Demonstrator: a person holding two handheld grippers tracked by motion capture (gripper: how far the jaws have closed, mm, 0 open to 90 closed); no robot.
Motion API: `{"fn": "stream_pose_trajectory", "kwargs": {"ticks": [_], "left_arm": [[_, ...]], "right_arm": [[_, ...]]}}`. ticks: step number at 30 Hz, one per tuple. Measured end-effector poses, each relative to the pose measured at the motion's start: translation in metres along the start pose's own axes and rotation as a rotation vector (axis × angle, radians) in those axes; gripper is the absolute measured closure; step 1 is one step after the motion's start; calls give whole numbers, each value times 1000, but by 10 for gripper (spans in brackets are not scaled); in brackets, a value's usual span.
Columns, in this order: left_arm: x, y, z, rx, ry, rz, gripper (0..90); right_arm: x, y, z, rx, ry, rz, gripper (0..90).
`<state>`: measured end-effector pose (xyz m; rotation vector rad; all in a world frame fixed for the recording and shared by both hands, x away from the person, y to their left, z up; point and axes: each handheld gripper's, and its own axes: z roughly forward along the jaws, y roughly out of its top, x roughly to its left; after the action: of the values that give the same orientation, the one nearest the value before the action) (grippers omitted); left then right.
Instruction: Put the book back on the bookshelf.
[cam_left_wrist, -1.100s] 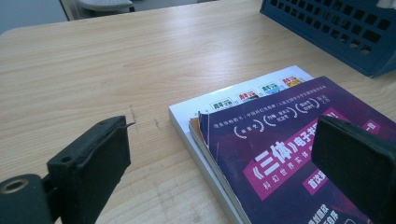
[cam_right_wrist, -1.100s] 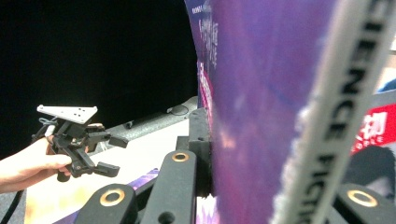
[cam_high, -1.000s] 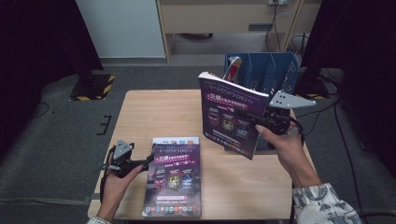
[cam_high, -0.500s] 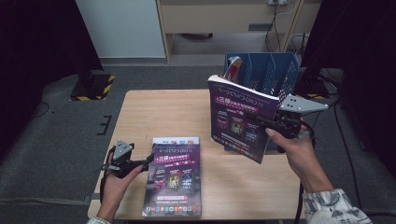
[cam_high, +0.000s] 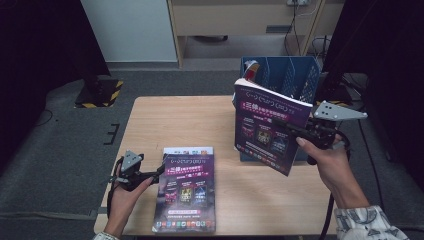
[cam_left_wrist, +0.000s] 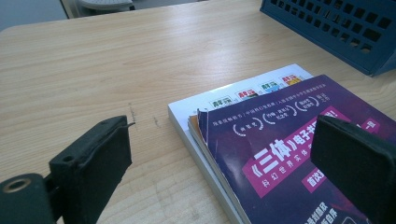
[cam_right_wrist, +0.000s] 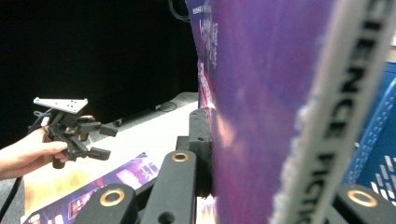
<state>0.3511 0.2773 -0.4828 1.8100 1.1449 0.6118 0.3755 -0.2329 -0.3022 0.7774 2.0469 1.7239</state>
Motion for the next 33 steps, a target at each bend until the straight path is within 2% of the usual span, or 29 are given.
{"fn": "stream_pose_trajectory", "kwargs": {"ticks": [23, 33], "left_arm": [[0, 1, -1, -3, 3, 6, 49], [1, 1, -2, -5, 7, 5, 50]], "right_arm": [[-7, 4, -22, -11, -29, -6, 829], [-18, 5, -30, -12, -79, -3, 829]]}}
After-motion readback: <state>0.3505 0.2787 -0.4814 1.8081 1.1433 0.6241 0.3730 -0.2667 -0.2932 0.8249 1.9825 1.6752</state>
